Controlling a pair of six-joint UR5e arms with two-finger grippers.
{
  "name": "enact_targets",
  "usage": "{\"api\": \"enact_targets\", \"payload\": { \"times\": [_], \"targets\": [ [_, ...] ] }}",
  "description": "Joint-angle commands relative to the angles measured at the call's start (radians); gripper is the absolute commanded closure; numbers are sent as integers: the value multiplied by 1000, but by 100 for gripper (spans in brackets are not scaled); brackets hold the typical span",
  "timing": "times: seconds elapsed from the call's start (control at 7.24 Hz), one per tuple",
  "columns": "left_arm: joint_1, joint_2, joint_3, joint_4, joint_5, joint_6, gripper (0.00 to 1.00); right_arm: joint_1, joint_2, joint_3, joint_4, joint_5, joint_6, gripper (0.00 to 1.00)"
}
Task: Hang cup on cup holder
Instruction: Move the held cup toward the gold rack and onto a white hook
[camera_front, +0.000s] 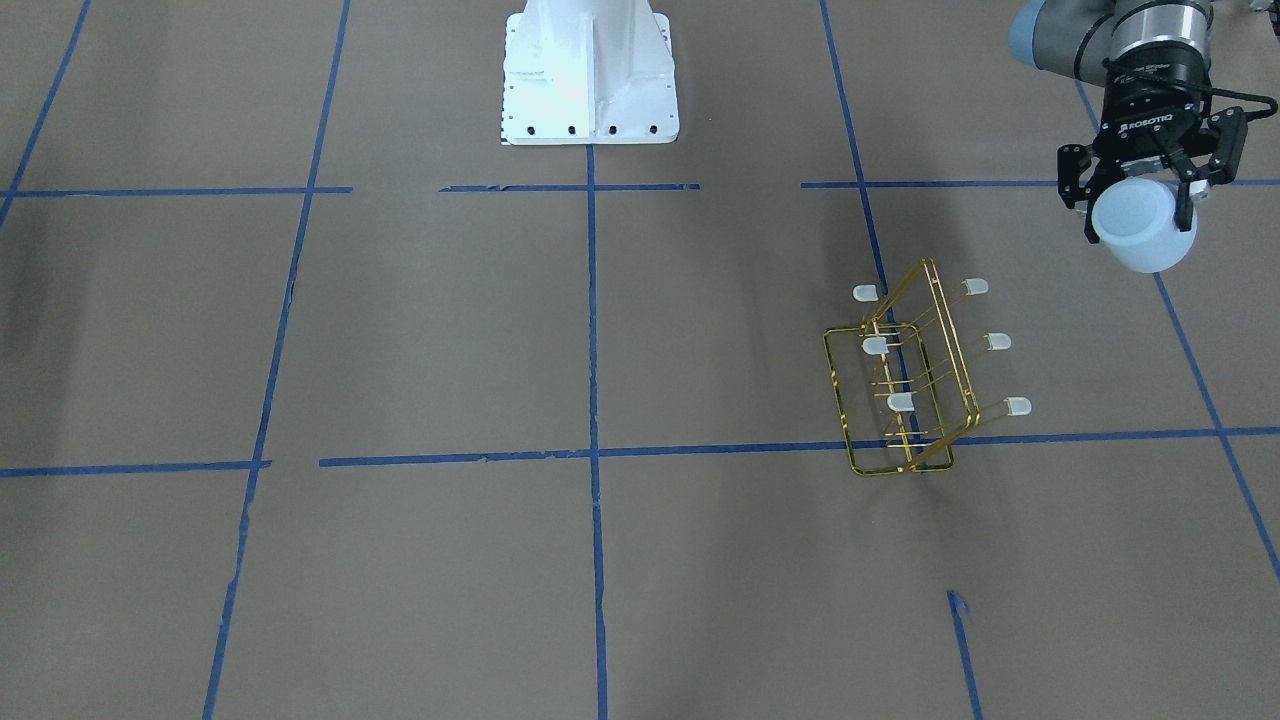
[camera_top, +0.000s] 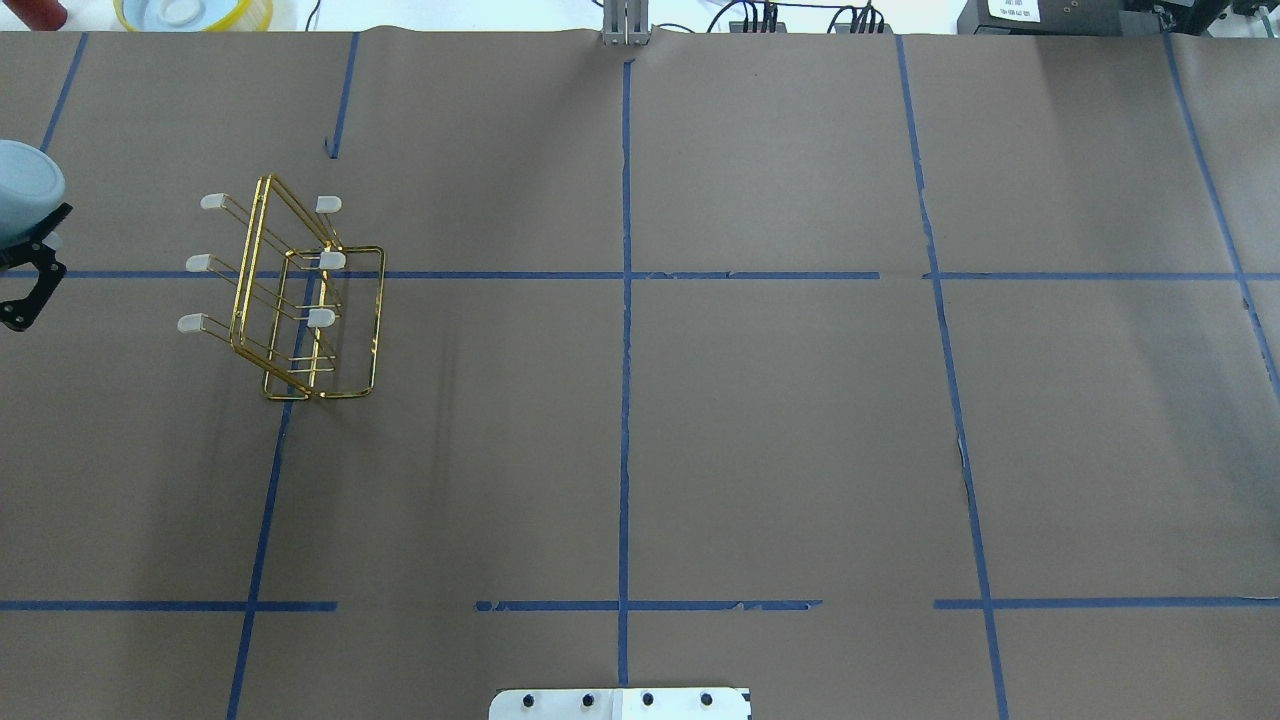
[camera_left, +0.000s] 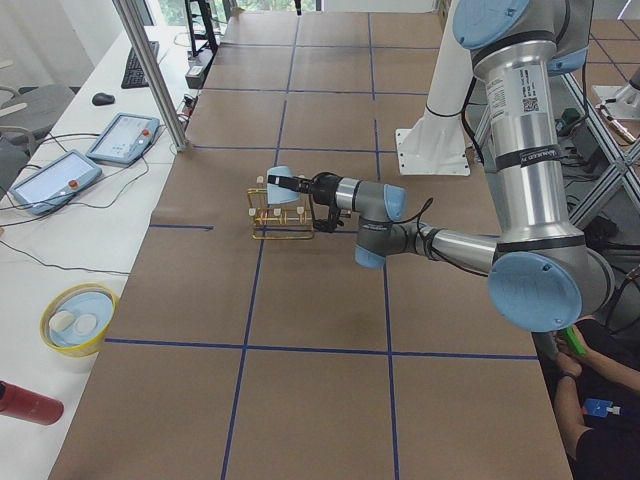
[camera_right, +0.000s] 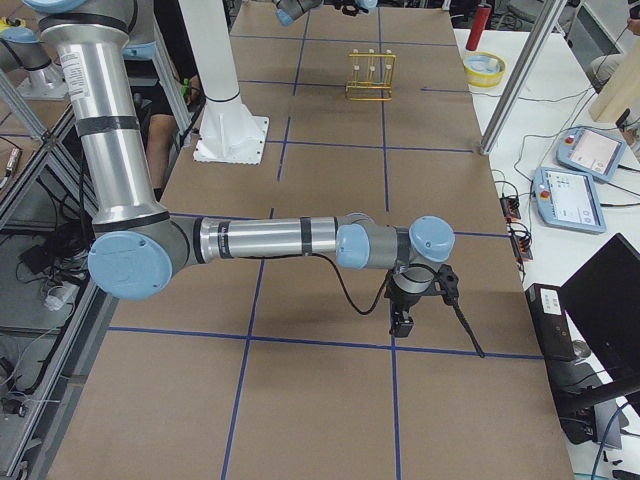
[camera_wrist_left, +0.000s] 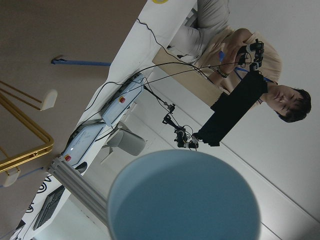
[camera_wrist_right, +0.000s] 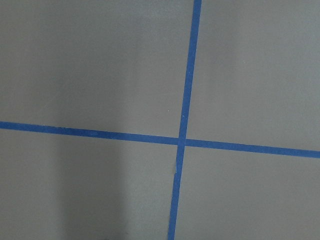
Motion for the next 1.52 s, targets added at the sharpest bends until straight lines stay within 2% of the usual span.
{"api": "enact_targets", "payload": {
  "times": [0.0, 0.55, 0.83, 1.1, 1.38],
  "targets": [
    [124, -4, 16, -5, 165, -84, 100, 1, 0, 0, 0, 0, 0, 0],
    [275, -95, 74, -5, 450, -332, 100, -1, 0, 0, 0, 0, 0, 0],
    [309, -112, 102, -72, 552, -437, 100, 1, 0, 0, 0, 0, 0, 0],
    [339, -180, 154, -155, 631, -442, 100, 1, 0, 0, 0, 0, 0, 0],
    [361, -251, 212, -158, 664, -442, 100, 1, 0, 0, 0, 0, 0, 0]
  ]
}}
